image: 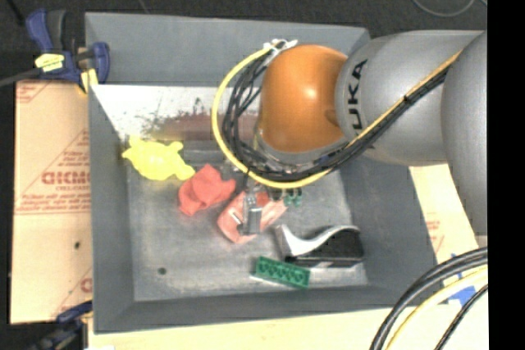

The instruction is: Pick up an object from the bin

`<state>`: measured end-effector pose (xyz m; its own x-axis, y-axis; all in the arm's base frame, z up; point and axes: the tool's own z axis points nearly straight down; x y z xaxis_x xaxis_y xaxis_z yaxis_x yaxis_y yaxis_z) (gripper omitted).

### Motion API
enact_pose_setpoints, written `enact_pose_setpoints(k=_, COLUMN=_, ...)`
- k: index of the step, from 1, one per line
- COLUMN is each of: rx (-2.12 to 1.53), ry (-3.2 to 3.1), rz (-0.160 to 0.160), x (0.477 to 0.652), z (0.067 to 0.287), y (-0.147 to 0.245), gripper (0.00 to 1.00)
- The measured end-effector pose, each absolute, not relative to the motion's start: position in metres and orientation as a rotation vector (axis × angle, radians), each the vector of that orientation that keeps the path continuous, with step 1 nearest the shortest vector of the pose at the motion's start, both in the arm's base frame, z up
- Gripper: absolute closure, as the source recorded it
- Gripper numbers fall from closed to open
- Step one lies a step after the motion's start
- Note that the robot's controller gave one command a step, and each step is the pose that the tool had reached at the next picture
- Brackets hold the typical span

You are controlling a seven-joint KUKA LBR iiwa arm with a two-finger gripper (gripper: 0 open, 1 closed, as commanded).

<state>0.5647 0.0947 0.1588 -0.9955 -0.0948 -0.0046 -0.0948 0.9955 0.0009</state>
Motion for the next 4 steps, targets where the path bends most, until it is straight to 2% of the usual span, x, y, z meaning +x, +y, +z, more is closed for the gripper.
enact_pose_setpoints(k=1, rx=-0.479, ry=3.102, rz=-0.005, x=0.606, z=0.153, y=0.121, gripper=0.0)
enact_pose_setpoints(k=2, rx=-0.748, ry=3.044, rz=0.002, x=0.596, z=0.147, y=0.086, gripper=0.0)
enact_pose_setpoints(k=3, rx=-0.968, ry=3.0, rz=-0.024, x=0.63, z=0.098, y=0.12, gripper=0.0)
enact_pose_setpoints(k=4, rx=-0.976, ry=3.001, rz=-0.013, x=0.622, z=0.109, y=0.111, gripper=1.0)
